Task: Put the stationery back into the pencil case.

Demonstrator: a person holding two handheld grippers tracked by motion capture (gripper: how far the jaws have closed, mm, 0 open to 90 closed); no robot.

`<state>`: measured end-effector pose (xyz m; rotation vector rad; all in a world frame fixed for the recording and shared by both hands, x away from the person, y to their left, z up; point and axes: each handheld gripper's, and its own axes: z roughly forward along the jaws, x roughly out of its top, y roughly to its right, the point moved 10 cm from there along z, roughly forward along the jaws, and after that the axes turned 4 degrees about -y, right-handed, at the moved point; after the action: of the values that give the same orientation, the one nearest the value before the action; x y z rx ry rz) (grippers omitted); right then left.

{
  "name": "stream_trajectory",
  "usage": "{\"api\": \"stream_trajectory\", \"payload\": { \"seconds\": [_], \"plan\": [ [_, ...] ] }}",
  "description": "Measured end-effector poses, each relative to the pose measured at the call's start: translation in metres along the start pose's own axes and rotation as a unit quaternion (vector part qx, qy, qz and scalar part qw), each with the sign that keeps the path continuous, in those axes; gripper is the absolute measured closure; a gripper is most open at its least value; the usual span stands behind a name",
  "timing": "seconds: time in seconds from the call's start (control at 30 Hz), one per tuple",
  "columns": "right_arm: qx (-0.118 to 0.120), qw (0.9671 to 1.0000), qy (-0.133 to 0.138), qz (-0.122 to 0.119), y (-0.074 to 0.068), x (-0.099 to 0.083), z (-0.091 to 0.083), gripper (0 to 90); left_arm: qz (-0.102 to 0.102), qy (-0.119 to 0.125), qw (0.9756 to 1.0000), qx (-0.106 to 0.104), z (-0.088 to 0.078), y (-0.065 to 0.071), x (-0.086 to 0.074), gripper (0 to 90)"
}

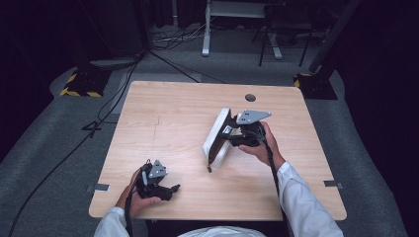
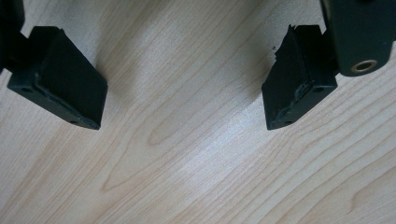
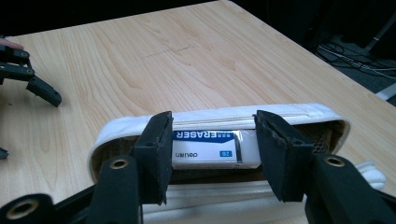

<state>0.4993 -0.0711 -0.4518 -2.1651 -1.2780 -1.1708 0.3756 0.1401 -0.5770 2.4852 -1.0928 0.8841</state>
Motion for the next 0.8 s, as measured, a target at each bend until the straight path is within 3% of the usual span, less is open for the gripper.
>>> {"api": "stream_trajectory", "payload": {
  "seconds": [0.37, 0.8],
  "plan": [
    [-0.006, 0.9999, -0.005, 0.014, 0.006, -0.004, 0.003, 40.4, 0.0, 0.0, 1.0, 0.0, 0.0, 0.0, 0.0, 14.6],
    [-0.019, 0.9998, -0.01, -0.002, 0.008, -0.006, -0.009, 37.1, 0.0, 0.0, 1.0, -0.002, 0.0, 0.0, 0.0, 14.6]
  ]
}}
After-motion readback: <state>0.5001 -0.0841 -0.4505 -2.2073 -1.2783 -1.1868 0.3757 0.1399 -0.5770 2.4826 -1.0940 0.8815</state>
